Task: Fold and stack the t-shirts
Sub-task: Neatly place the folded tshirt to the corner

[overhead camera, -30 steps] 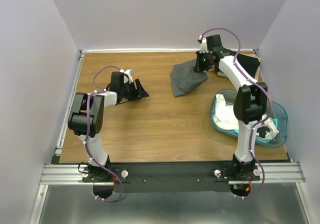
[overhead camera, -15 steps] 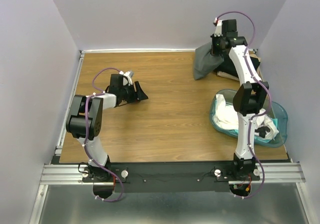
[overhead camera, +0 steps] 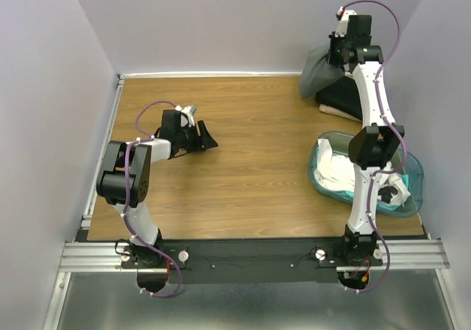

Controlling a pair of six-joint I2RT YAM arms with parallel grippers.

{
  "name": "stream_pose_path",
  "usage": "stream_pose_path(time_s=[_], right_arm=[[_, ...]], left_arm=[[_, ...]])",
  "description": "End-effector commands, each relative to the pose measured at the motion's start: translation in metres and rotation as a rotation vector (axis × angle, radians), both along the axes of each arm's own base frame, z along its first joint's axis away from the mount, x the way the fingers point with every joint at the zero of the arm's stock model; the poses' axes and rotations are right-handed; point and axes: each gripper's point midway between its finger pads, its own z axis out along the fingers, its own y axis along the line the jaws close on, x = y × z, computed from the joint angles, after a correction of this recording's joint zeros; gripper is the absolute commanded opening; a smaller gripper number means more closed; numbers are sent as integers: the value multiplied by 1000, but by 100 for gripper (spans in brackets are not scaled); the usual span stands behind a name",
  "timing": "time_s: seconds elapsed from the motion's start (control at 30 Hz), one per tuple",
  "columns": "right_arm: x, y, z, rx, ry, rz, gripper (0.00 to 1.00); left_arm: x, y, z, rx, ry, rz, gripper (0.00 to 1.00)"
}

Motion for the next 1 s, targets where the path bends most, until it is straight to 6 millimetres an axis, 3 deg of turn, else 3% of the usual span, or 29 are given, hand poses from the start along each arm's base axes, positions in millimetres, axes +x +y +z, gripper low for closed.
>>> stream_pose_path(time_s=[0.0,0.13,0.17,0.27,0.53,0.97], right_arm=[[-4,-6,35,42,-66,-8,0],[-8,-9,49,50,-91,-15,0],[-10,-24,52,51,-93,-42,0],[-15,-37,58,62,-99,-61,0],[-19,-60,54,79,-88,-83,1],[-22,-83,5,58,22,-172,0]], left_arm=[[-25,16,-35,79,123,34,68],[-27,16,-37,81,127,33,68],[-28,16,-38,79,131,34,68],[-30,16,-40,78,135,37,68],[-33,16,-42,74,141,38,68],[-36,16,-42,72,142,41,68]])
